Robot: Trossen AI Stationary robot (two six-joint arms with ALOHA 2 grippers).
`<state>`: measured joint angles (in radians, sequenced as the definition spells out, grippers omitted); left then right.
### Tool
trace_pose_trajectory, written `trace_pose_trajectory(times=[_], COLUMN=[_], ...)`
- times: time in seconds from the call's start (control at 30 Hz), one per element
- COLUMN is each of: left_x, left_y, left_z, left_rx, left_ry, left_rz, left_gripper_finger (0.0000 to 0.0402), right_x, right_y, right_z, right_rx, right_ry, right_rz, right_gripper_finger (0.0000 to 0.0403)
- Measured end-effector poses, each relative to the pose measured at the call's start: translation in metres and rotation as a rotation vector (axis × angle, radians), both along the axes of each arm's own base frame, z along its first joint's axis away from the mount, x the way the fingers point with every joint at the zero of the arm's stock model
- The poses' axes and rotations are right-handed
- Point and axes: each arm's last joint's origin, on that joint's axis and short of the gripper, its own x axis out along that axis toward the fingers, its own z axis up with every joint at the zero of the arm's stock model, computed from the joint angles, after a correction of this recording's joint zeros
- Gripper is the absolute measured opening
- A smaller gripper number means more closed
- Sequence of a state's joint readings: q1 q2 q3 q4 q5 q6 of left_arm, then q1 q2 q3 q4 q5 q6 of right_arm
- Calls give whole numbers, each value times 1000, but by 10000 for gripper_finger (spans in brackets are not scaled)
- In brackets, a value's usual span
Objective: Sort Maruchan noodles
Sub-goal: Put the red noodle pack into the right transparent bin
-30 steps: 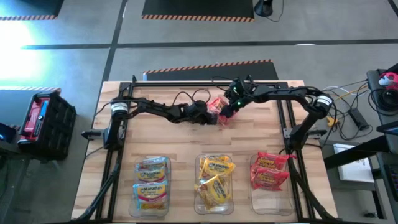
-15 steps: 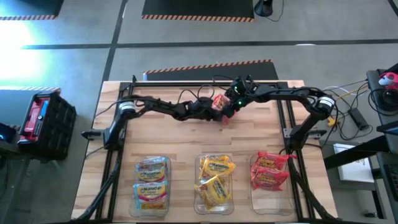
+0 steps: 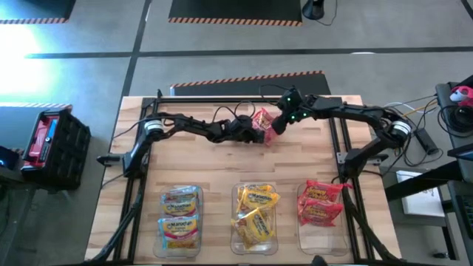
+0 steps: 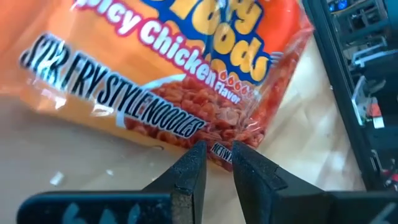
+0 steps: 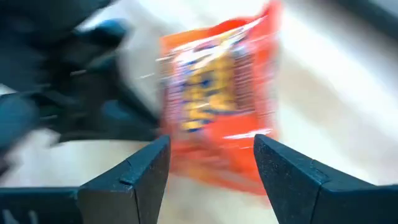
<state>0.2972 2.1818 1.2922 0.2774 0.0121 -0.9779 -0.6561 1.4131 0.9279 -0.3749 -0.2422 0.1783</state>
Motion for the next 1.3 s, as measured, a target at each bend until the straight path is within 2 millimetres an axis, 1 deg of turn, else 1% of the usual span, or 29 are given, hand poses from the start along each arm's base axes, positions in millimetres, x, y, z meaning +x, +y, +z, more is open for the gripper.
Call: trace_pose_trajectory(times=[0.1,0.17,0.43,0.53,0.67,0.77,0.87,1.0,1.3], left_x=[0,0,0,1,2,2,0,-3,-2], left_y=[0,0,0,-1,-4,-4,-2,5,6], left_z=[0,0,0,5,19,27,32,29,28], left_rx=[4,7,9,11,33,61,90,97,91], left_ry=[2,3,3,-26,-61,-71,-72,-44,-53], left_rz=[7,15,26,3,-33,-44,-11,42,68], left_gripper_finger=[59,59,59,59,59,59,59,59,59], right_x=[-5,-7,-5,-2,-1,0,1,4,14], right_y=[-4,-9,-28,-32,-33,-31,-29,-25,-10], right_z=[3,1,-30,-38,-38,-38,-37,-37,-35], right_rx=[-127,-141,2,15,1,35,83,127,238], right_ry=[72,89,83,75,65,44,5,-25,-104], right_rz=[-63,-67,-64,-71,-62,-36,3,28,151], right_gripper_finger=[221,221,221,221,221,221,221,221,221])
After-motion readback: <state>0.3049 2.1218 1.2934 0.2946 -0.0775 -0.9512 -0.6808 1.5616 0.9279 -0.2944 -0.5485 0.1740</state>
